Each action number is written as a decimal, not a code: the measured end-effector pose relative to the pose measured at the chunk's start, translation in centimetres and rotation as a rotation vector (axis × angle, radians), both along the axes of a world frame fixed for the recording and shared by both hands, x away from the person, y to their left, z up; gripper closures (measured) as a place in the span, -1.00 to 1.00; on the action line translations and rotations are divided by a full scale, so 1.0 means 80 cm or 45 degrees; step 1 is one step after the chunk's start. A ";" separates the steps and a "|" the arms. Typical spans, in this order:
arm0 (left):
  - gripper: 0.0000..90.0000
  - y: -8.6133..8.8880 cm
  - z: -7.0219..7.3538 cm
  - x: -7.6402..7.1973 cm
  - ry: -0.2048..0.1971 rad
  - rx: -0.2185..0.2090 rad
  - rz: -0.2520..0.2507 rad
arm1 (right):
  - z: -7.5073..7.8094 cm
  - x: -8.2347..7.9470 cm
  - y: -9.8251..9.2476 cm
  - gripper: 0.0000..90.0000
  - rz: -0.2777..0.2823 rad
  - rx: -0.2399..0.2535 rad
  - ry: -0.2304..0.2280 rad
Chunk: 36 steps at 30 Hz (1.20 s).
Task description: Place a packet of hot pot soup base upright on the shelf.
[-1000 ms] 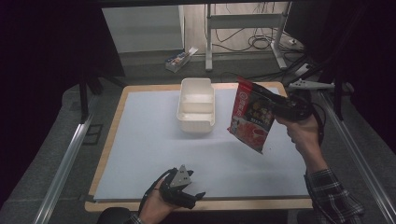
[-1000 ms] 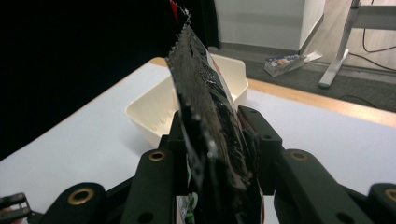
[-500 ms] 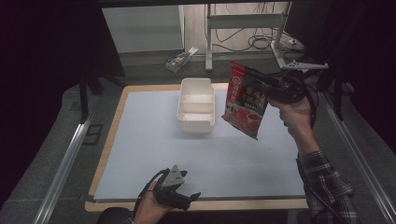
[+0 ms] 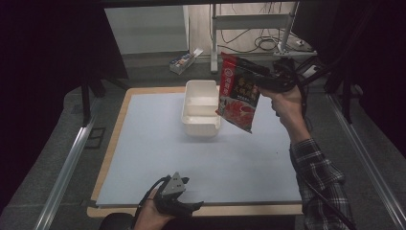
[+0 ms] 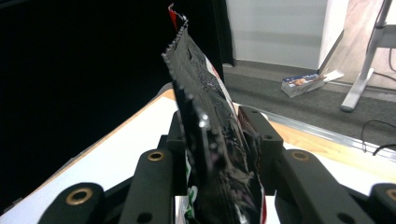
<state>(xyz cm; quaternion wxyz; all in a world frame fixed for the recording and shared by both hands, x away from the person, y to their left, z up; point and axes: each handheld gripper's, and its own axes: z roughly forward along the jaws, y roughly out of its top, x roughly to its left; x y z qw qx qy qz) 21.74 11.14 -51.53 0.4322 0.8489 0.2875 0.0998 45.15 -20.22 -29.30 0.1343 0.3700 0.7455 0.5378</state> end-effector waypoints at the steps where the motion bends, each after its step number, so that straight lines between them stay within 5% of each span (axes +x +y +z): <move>1: -0.83 0.002 0.000 0.001 0.000 -0.006 0.006 | -0.002 0.006 0.009 0.49 0.005 -0.007 0.002; 36: -0.85 -0.005 -0.005 0.001 -0.032 0.039 -0.040 | -0.054 0.089 0.107 0.48 0.117 -0.044 -0.015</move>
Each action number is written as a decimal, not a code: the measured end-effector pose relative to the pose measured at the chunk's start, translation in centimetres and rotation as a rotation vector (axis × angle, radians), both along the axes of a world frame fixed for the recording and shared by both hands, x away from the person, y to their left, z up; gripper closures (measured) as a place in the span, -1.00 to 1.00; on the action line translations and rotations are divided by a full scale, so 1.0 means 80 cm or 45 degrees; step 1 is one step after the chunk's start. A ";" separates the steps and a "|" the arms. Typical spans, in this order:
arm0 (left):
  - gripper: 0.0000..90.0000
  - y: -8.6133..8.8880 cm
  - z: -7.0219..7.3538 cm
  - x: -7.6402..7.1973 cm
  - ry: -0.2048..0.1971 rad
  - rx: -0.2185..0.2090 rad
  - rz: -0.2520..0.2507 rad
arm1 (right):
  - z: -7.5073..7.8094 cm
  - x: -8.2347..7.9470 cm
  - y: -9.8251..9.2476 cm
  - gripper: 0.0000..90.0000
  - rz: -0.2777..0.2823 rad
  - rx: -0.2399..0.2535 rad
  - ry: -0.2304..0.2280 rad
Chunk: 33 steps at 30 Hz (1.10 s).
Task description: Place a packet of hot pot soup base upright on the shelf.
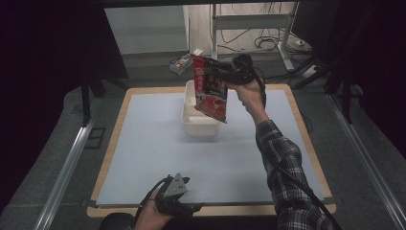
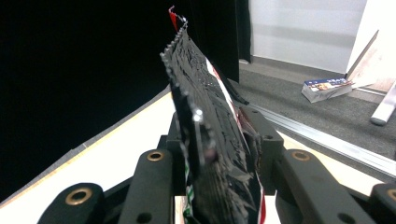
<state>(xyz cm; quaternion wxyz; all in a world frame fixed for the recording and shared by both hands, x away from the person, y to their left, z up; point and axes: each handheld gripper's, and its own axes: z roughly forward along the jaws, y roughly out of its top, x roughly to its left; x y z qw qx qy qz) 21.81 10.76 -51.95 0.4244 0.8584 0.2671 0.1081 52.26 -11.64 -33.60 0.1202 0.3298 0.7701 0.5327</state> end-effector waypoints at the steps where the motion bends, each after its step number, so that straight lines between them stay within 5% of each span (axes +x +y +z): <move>1: -0.85 0.000 0.000 0.000 0.000 0.000 0.000 | 0.000 0.000 0.000 0.48 0.000 0.000 0.000; 16: -0.85 -0.001 0.000 -0.001 -0.004 0.003 -0.006 | -0.032 0.006 0.037 0.48 0.043 -0.039 0.011; 33: -0.85 -0.002 0.002 -0.003 -0.021 -0.018 -0.021 | -0.078 0.006 0.041 0.46 0.045 -0.086 0.070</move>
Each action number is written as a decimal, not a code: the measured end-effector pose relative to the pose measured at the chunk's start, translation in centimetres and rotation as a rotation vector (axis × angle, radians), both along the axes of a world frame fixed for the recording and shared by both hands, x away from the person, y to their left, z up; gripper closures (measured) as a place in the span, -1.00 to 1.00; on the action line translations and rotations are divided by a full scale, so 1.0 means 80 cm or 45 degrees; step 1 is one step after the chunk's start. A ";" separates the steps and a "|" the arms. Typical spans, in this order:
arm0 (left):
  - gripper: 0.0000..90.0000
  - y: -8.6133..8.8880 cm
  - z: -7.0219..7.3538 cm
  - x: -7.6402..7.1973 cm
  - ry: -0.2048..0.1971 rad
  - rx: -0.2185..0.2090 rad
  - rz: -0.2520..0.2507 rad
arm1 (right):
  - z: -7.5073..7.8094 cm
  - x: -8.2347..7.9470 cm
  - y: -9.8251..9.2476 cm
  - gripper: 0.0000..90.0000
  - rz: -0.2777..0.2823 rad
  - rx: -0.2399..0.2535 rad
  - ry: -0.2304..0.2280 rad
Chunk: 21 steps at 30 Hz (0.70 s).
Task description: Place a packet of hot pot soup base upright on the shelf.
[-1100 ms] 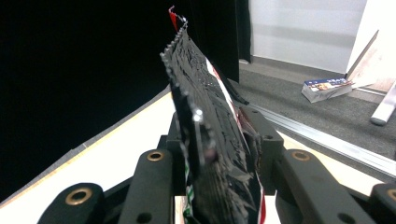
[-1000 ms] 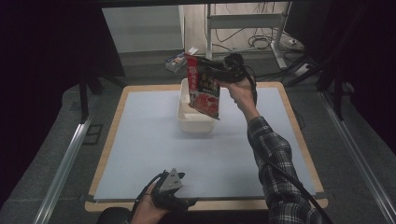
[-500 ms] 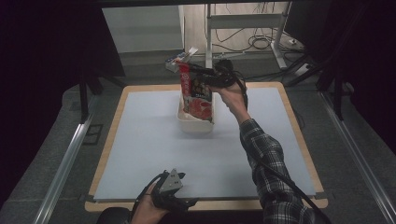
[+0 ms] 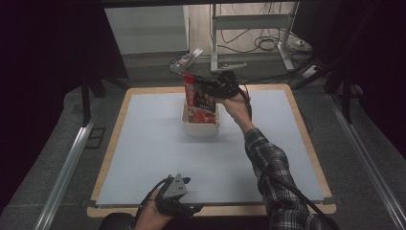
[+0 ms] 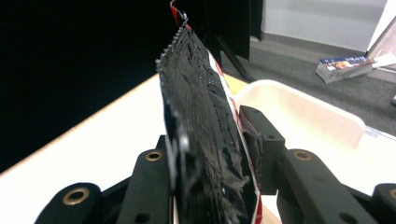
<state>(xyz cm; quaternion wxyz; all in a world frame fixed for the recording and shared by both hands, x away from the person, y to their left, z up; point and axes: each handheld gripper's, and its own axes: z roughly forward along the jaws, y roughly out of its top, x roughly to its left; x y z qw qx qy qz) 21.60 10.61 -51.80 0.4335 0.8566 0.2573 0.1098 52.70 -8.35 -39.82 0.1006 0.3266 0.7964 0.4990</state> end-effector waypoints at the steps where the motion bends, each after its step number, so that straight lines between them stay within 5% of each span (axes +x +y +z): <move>1: -0.85 0.000 0.000 0.000 0.000 -0.001 0.000 | 0.000 0.000 0.000 0.46 0.000 0.000 0.000; 6: -0.85 0.000 -0.001 0.001 0.003 0.003 -0.003 | -0.006 -0.001 -0.013 0.44 -0.012 -0.008 0.016; 9: -0.85 -0.001 -0.001 0.000 0.003 0.005 -0.004 | -0.008 -0.003 -0.018 0.42 -0.033 -0.072 -0.002; 11: -0.85 -0.002 -0.001 0.000 0.003 0.012 -0.006 | -0.014 -0.005 -0.025 0.35 -0.066 -0.187 -0.028; 13: -0.85 -0.002 -0.001 0.000 0.000 0.017 -0.006 | -0.017 -0.005 -0.028 0.30 -0.068 -0.199 -0.028; 16: -0.85 -0.002 -0.002 0.000 0.001 0.016 -0.004 | -0.020 -0.005 -0.028 0.17 -0.068 -0.214 -0.024; 17: -0.85 -0.001 -0.002 0.000 0.002 0.015 -0.002 | -0.022 -0.004 -0.028 -0.05 -0.063 -0.243 -0.037; 21: -0.85 0.000 -0.002 0.001 0.006 0.012 0.002 | -0.027 -0.001 -0.028 -0.40 -0.054 -0.258 -0.026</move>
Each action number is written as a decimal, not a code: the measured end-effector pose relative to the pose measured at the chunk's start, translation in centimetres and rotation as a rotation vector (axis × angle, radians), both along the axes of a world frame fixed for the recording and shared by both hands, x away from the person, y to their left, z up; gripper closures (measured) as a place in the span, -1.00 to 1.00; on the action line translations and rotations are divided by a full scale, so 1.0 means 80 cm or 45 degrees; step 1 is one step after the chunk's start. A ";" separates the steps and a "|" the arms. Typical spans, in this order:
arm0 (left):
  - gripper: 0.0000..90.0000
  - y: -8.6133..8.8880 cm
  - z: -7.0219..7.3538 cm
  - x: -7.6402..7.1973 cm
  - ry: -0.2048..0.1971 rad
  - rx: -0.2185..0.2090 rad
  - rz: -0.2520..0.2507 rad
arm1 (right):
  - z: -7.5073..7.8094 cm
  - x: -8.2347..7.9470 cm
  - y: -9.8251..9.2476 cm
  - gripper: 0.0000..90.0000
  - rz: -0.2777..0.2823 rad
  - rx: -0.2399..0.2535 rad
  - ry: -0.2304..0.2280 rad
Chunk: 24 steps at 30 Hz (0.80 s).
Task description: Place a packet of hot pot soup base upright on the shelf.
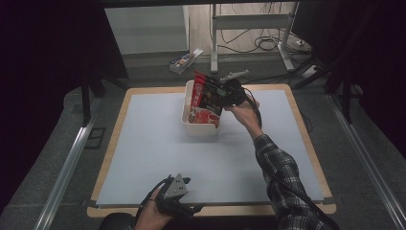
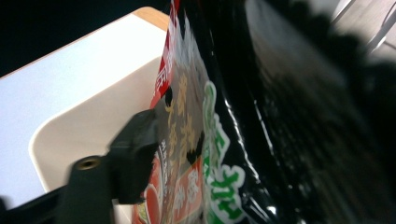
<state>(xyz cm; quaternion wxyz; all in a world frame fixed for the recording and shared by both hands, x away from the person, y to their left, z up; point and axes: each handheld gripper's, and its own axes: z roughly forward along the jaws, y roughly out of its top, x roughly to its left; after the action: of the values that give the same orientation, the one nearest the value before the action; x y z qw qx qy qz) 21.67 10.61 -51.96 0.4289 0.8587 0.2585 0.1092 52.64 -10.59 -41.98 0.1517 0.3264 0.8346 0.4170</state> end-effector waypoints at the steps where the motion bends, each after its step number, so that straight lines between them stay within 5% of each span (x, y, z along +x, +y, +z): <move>1: -0.85 0.000 0.000 0.000 0.001 0.000 0.000 | -0.001 0.000 -0.001 -0.44 0.003 -0.003 0.003; 9: -0.85 0.000 -0.001 0.000 -0.003 0.008 0.003 | -0.001 -0.005 -0.013 -0.69 0.047 0.011 0.017; 24: -0.85 -0.001 -0.002 -0.001 -0.015 0.012 0.000 | 0.009 -0.034 -0.029 -0.76 0.097 0.025 0.044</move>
<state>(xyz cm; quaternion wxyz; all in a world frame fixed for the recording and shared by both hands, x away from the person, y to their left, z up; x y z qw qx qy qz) 21.62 10.55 -52.09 0.4263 0.8601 0.2554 0.1154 49.91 -12.90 -41.22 0.1181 0.3029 0.8448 0.4251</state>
